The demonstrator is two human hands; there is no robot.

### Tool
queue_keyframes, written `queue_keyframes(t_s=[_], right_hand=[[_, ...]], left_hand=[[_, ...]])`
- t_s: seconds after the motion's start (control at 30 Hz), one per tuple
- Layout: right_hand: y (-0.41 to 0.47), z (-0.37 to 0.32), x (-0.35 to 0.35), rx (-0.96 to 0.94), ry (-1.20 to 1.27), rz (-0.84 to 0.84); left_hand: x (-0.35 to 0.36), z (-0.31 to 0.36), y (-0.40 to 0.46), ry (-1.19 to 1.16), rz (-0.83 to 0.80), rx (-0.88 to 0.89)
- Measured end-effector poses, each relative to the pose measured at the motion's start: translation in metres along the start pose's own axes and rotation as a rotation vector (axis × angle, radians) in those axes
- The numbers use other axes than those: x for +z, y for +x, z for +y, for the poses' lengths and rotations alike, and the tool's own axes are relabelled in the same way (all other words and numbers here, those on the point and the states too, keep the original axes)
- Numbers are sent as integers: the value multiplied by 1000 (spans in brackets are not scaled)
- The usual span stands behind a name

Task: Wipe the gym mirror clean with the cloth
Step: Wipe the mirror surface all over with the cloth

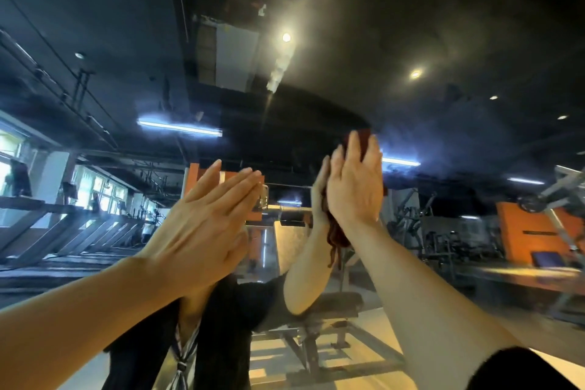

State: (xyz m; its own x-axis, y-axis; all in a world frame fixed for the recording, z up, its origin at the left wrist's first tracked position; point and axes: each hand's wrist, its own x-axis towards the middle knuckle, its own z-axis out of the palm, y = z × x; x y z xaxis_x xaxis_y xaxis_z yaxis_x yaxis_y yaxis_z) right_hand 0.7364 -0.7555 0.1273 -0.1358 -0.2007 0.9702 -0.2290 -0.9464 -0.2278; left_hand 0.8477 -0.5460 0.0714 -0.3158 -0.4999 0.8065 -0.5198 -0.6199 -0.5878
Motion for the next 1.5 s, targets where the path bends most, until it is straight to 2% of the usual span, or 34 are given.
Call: queue_keyframes(t_s=[0.17,0.27,0.3,0.33,0.4,0.47,0.57,0.6,0.67,0.73,0.77,0.8,0.83,0.9,0.93,0.97,1.1,1.23,1.3,1.33,1.37,1.47,1.5], right_hand=[[-43,-87,20,-272,29,-52],[-70,-73,14,-507,0,-103],[-72,-55,7,-524,-8,-110],[-70,-35,1,-480,-16,-107],[-61,1,-5,-261,-9,-70],[-47,12,-3,-102,-8,-40],[-59,-27,11,-83,-24,28],[-75,-44,13,-159,-37,13],[-118,-61,12,-447,-47,-120],[-137,-52,4,-739,-16,-251],[-131,-42,2,-805,-14,-261],[-121,-36,2,-769,-18,-229],[-109,-32,4,-629,-8,-162],[-82,-38,5,-218,50,-33],[-77,-49,7,-102,66,-8],[-79,-64,10,-84,63,-2],[-155,-101,20,-439,52,-79],[-248,-73,5,-878,37,-268],[-247,-57,0,-1105,17,-329],[-235,-57,4,-1097,22,-319],[-217,-63,8,-968,45,-275],[-168,-101,14,-363,99,-125],[-167,-116,17,-310,109,-101]], left_hand=[[-7,-27,-11,-7,-56,-131],[-14,-25,-14,-55,-70,-234],[-14,-21,-15,-62,-72,-231],[-14,-16,-15,-64,-78,-209],[-13,-8,-16,-60,-90,-151],[-14,-7,-15,-65,-87,-140],[-17,-5,-20,-98,-79,-185],[-18,-4,-25,-107,-83,-197],[-20,0,-41,-126,-106,-219],[-23,2,-64,-147,-139,-244],[-25,1,-76,-159,-150,-254],[-26,-1,-87,-169,-155,-259],[-28,-4,-97,-174,-154,-258],[-31,-9,-112,-173,-139,-258],[-32,-10,-117,-172,-129,-261],[-32,-9,-121,-174,-118,-268],[-33,5,-139,-210,-74,-348],[-38,23,-180,-260,-124,-384],[-41,27,-200,-266,-146,-388],[-42,27,-208,-265,-148,-391],[-43,26,-215,-260,-145,-394],[-44,25,-229,-263,-129,-428],[-44,26,-234,-267,-131,-446]])
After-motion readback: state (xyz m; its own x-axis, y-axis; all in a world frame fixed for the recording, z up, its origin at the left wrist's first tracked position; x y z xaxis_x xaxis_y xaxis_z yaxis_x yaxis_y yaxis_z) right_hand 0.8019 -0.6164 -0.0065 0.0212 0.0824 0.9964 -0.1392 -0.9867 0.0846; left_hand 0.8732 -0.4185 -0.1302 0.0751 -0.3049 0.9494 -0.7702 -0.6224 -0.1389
